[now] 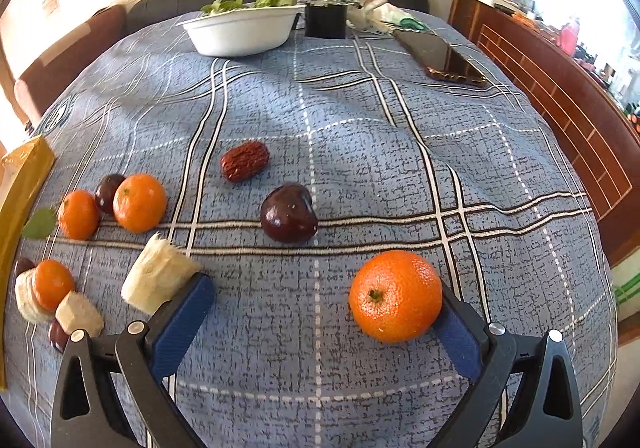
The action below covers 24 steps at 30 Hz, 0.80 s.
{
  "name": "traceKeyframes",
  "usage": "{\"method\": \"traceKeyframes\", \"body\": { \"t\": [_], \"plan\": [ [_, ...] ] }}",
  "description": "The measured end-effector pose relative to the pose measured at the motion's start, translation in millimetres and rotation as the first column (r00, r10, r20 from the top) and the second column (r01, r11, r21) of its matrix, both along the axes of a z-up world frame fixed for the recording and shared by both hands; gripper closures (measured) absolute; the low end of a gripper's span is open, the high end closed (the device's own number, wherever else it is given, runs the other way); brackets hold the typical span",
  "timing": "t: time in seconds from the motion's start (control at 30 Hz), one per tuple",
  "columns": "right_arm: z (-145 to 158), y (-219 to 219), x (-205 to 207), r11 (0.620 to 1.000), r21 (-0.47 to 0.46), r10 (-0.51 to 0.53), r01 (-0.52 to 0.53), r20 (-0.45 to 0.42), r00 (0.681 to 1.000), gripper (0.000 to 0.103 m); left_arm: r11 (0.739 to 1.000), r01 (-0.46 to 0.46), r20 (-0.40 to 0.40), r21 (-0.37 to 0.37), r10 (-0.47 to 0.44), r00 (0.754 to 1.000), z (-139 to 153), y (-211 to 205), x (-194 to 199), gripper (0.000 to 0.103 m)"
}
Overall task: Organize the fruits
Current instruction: 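Move the right tool toward a mandarin orange while the left tool approaches a cream block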
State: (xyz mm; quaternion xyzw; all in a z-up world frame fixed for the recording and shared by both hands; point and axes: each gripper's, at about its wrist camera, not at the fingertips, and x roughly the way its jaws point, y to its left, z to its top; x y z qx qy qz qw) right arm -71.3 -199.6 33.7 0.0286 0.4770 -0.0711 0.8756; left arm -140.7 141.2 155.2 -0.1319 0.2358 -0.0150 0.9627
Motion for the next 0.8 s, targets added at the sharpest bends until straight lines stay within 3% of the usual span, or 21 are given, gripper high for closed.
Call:
{"method": "traceKeyframes", "body": {
  "t": [0.13, 0.37, 0.53, 0.6, 0.67, 0.8],
  "plan": [
    [0.8, 1.2, 6.1, 0.999, -0.007, -0.031, 0.031, -0.003, 1.000, 0.000, 0.999, 0.022, -0.086, -0.030, -0.025, 0.996, -25.2, -9.8, 8.2, 0.001],
    [1.3, -0.4, 5.4, 0.999, -0.003, -0.032, 0.032, 0.004, 0.999, 0.000, 0.997, 0.071, -0.033, -0.033, -0.072, 0.997, -28.2, -7.3, -1.0, 0.004],
    [1.7, -1.8, 1.2, 1.000, 0.012, -0.020, 0.019, 0.013, 1.000, 0.000, 0.996, 0.078, -0.060, -0.038, -0.080, 0.995, -34.1, -5.8, 4.4, 0.004],
    [4.7, -6.9, -5.4, 0.998, 0.060, -0.007, 0.005, 0.037, 0.999, 0.003, 0.997, 0.077, -0.079, -0.031, -0.080, 0.994, -37.3, -5.7, 6.5, 0.004],
    [14.2, -21.6, -22.2, 0.987, 0.160, -0.001, -0.016, 0.108, 0.994, 0.012, 0.997, 0.079, -0.082, -0.010, -0.080, 0.993, -38.0, -5.0, 6.3, 0.004],
    [37.2, -65.6, -51.4, 0.965, 0.263, -0.071, 0.015, 0.206, 0.976, 0.012, 0.996, 0.093, -0.092, 0.001, -0.092, 0.991, -42.8, -5.3, 12.2, 0.004]
  ]
}}
